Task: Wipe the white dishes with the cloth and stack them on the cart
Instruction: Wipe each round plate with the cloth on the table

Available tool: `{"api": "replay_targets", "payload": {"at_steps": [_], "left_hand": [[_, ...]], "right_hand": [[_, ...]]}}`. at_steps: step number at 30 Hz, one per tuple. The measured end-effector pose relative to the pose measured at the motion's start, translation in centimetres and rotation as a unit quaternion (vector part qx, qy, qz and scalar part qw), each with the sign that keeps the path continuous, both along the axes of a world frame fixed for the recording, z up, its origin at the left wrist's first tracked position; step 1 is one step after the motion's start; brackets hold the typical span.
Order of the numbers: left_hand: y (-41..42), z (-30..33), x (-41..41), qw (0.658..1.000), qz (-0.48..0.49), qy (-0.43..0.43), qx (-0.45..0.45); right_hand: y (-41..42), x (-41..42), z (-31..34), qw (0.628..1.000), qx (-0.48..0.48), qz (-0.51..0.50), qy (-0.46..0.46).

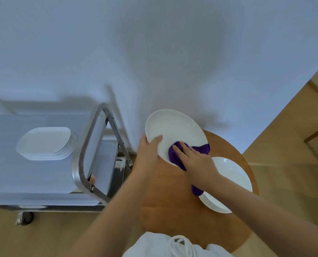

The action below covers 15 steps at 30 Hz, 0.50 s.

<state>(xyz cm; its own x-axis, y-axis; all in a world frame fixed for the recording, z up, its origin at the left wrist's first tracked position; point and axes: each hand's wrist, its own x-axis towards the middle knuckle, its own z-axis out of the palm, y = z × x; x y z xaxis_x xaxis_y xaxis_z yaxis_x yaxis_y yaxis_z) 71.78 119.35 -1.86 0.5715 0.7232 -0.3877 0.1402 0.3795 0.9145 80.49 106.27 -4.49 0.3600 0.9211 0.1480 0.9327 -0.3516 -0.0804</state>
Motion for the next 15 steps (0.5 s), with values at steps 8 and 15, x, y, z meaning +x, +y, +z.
{"api": "replay_targets", "payload": {"at_steps": [8,15], "left_hand": [[-2.7,-1.7,1.3,0.995,0.083,-0.018,0.045],[2.9,-1.2,-0.7,0.998,-0.009,0.025,0.061]], "right_hand": [[1.8,-2.0,-0.4,0.994,0.051,-0.026,0.092],[-1.9,1.9,-0.9,0.993,-0.022,0.099,0.066]]}}
